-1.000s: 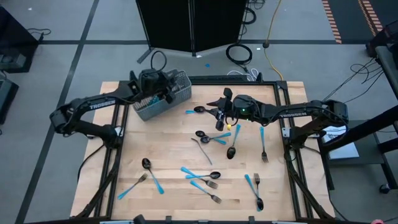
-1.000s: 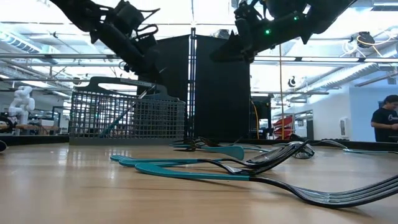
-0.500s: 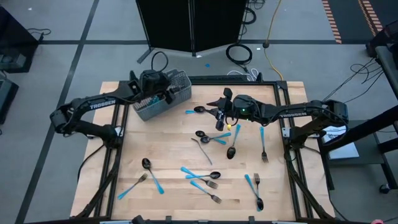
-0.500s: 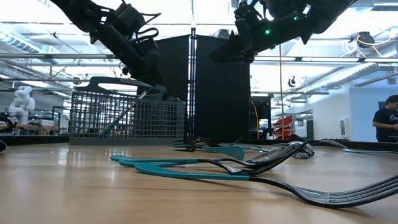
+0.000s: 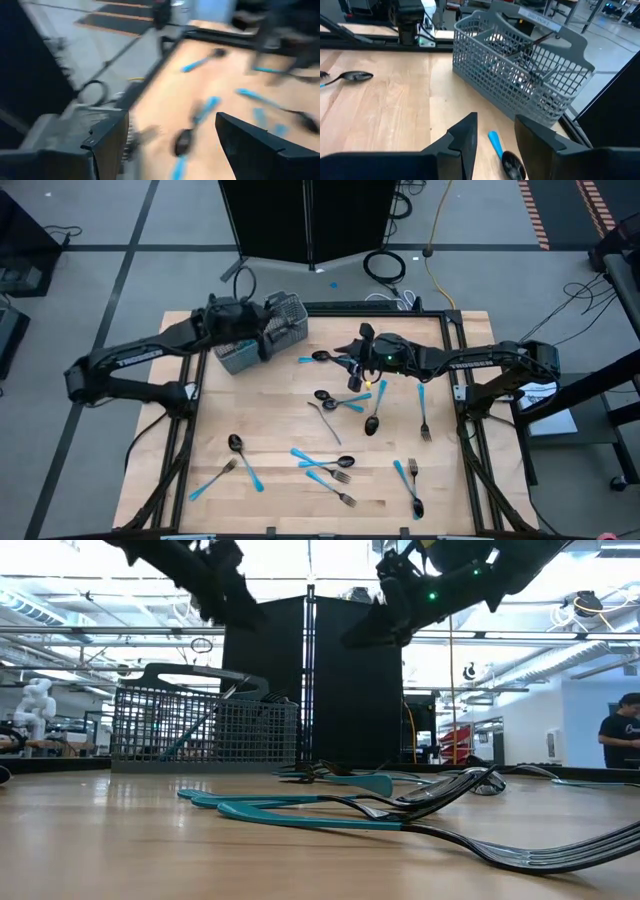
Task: Sort silverware
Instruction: Put the blue fork in the silverware rack
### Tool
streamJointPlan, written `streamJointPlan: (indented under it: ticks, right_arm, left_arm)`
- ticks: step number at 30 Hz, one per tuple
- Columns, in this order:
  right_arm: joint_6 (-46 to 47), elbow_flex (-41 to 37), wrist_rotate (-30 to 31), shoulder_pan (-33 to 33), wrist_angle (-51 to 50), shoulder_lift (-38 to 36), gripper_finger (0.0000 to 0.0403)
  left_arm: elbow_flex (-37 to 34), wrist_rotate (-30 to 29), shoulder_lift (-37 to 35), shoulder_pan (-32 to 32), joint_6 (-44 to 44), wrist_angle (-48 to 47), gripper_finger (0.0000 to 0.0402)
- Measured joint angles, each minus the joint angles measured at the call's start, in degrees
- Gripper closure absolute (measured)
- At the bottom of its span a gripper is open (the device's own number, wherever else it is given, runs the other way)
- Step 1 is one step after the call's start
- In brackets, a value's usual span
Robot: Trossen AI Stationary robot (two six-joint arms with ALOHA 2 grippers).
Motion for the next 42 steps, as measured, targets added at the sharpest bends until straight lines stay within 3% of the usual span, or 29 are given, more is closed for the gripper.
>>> streamJointPlan:
  ticks: [12,20,30,42]
  right_arm:
    - [1.42,0.00,-0.03,0.00,-5.04,0.00,0.0277]
    - [4.93,0.00,-0.11,0.15,-5.15,0.00,0.0277]
    - [9.05,0.02,-0.33,0.15,-5.18,0.00,0.0277]
    - [13.58,0.00,-0.33,0.21,-6.24,0.02,0.0277]
  left_arm:
    - [-0.03,0.83,-1.85,-11.66,-7.49,-21.40,0.0107]
    - [-4.26,0.53,-1.91,-17.68,-9.86,-22.38,0.0107]
    - [-4.66,5.92,-1.93,-24.85,-29.51,-29.64,0.0107]
    - [-4.66,10.28,-1.62,-42.40,-52.86,-31.33,0.0107]
